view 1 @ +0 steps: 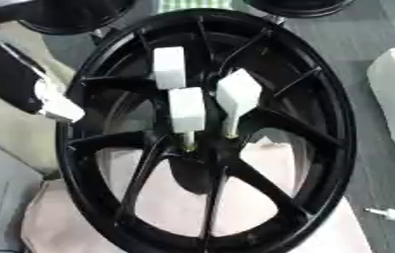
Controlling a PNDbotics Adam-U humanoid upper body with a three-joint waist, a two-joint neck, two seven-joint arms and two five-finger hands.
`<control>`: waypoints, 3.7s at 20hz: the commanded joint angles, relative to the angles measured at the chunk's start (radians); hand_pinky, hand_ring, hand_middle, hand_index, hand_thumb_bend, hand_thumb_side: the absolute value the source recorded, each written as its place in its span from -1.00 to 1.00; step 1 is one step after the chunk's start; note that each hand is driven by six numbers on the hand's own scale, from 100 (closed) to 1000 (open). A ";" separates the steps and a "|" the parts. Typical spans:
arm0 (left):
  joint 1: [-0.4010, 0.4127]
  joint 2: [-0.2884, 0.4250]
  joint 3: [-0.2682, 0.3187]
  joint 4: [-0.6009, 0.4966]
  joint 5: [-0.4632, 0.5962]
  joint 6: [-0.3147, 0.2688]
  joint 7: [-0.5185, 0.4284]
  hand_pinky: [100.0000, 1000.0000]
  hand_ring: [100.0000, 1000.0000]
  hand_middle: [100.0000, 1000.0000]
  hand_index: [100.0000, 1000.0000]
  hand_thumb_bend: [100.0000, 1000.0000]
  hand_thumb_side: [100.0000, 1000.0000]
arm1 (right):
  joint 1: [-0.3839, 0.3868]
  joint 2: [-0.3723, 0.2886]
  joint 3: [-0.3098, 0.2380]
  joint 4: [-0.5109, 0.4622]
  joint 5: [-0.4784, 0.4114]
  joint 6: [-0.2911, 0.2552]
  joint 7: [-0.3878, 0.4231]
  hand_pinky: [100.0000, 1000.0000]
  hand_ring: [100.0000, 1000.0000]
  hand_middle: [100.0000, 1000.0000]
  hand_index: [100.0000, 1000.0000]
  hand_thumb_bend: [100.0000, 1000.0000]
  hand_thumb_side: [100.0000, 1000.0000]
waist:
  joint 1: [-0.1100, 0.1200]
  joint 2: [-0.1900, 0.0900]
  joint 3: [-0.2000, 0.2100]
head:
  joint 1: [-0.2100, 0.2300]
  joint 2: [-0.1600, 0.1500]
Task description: Pull the pin out of the wheel hub.
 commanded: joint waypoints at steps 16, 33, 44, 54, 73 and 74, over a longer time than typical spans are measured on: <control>-0.089 -0.138 -0.045 0.138 -0.115 0.045 -0.006 0.46 0.37 0.41 0.58 0.54 -0.34 | 0.005 0.008 0.002 -0.006 0.004 -0.001 0.007 0.69 0.42 0.26 0.40 -0.11 -0.05 | -0.001 -0.020 -0.007 | 0.015 -0.021; -0.086 -0.234 -0.045 0.333 -0.224 -0.067 0.066 0.39 0.25 0.30 0.49 0.52 -0.39 | 0.015 0.030 0.014 -0.008 0.008 0.003 0.015 0.70 0.42 0.26 0.40 -0.23 0.00 | -0.010 -0.011 -0.017 | 0.031 -0.024; -0.084 -0.266 -0.050 0.374 -0.226 -0.085 0.064 0.32 0.06 0.24 0.45 0.47 -0.44 | 0.018 0.038 0.016 -0.007 0.008 0.004 0.018 0.70 0.43 0.26 0.40 -0.24 0.01 | -0.012 -0.005 -0.023 | 0.035 -0.018; -0.088 -0.273 -0.062 0.359 -0.181 -0.070 0.044 0.30 0.02 0.23 0.46 0.50 -0.49 | 0.020 0.041 0.020 -0.006 0.009 0.005 0.024 0.70 0.43 0.27 0.40 -0.28 0.02 | -0.008 -0.006 -0.024 | 0.033 -0.019; -0.097 -0.281 -0.071 0.335 -0.122 -0.030 -0.006 0.19 -0.12 0.07 0.34 0.34 -0.62 | 0.022 0.043 0.022 -0.005 0.010 0.004 0.027 0.71 0.43 0.28 0.41 -0.31 0.04 | -0.008 -0.006 -0.026 | 0.037 -0.025; -0.097 -0.282 -0.071 0.336 -0.119 -0.028 -0.008 0.18 -0.13 0.07 0.34 0.33 -0.63 | 0.023 0.044 0.022 -0.005 0.010 0.004 0.027 0.71 0.43 0.28 0.41 -0.31 0.04 | -0.008 -0.006 -0.026 | 0.037 -0.025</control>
